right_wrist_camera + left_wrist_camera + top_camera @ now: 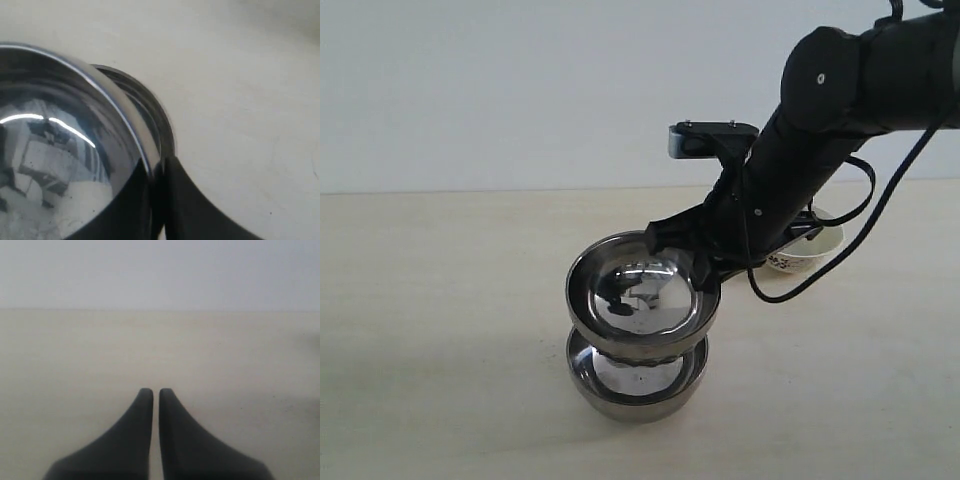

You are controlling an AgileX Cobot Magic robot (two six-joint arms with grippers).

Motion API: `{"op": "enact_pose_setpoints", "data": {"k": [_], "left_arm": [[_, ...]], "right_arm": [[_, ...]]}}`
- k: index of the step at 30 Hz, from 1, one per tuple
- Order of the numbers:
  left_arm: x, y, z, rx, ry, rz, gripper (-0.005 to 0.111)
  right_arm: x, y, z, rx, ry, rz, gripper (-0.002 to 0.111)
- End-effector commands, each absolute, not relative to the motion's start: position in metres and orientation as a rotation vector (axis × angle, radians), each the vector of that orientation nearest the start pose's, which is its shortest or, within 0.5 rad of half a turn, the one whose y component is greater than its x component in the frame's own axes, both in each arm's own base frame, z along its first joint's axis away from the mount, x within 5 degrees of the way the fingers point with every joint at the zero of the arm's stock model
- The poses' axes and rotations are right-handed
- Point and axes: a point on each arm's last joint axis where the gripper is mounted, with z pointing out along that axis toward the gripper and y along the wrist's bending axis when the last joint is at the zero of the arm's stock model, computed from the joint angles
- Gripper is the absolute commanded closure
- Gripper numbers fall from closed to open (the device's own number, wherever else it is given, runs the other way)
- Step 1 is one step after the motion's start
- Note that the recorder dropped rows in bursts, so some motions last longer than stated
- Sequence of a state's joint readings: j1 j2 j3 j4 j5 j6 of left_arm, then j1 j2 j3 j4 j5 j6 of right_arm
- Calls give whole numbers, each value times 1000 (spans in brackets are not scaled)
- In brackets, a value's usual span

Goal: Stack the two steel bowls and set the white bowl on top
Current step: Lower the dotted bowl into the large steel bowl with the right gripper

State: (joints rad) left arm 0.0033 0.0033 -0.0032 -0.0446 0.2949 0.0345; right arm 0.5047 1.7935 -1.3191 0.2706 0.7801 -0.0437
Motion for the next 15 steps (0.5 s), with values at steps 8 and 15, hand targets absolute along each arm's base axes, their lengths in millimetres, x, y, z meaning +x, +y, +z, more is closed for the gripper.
{"op": "enact_pose_setpoints", "data": {"k": [8, 15], "left_arm": [[54, -1, 186, -4, 1780, -11, 103], [54, -1, 186, -3, 1780, -10, 103]], "right_arm": [[319, 194, 230, -532, 2692, 459, 108], [320, 195, 226, -535, 2701, 462, 108]]}}
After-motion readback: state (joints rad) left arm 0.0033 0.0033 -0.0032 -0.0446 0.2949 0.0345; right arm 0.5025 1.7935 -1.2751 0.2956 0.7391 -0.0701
